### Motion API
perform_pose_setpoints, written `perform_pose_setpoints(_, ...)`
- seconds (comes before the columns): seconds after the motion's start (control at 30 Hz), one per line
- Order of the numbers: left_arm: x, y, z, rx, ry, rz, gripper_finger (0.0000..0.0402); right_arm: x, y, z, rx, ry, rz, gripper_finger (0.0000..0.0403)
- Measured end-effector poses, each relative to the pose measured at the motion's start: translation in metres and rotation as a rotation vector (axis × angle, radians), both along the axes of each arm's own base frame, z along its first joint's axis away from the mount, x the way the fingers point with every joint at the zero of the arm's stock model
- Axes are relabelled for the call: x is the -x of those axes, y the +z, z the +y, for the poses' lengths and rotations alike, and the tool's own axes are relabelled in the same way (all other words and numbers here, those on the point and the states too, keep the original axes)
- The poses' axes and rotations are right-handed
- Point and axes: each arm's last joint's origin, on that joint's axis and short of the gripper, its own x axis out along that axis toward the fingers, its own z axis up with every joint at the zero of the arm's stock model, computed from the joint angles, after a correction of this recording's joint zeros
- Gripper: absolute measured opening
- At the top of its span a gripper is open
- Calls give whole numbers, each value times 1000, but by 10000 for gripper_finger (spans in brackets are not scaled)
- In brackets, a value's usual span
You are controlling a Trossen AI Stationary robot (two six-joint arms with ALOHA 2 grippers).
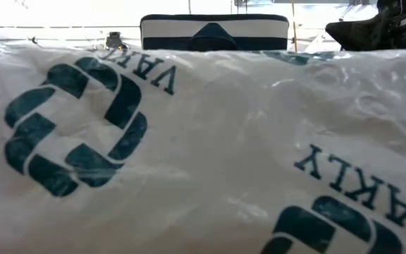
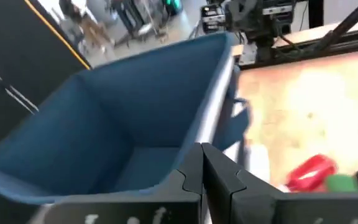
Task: Pick & place medical supplies in basket/bin
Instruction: Put the orange pill bottle into the blue bin
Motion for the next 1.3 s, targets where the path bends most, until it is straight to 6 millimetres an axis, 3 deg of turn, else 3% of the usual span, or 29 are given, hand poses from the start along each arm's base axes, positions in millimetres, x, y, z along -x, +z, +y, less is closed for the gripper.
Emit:
perform_pose_setpoints(0.17,-42,-24,-27,96,60,110,7,0,-1,0,-9,2,16,0)
perform_pose_setpoints(0.43,-91,-68,-45,350,152,159,49,-1,-2,0,-6,1,21,0)
perform_pose_setpoints(0.57,-103,-88,-49,407,169,185,110,0,-2,0,-6,1,21,0)
perform_pose_setpoints(0.73,-114,-106,-41,487,243,191,202,-1,-2,0,-6,2,22,0)
perform_pose_setpoints(0.87,-121,-124,-35,494,303,226,251,-1,-2,0,-12,6,23,0)
perform_pose_setpoints(1.03,-125,-142,-33,512,368,234,277,-1,-2,0,-38,17,24,0)
perform_pose_setpoints(1.3,-129,-168,-38,559,371,329,283,0,1,0,-52,13,-7,0)
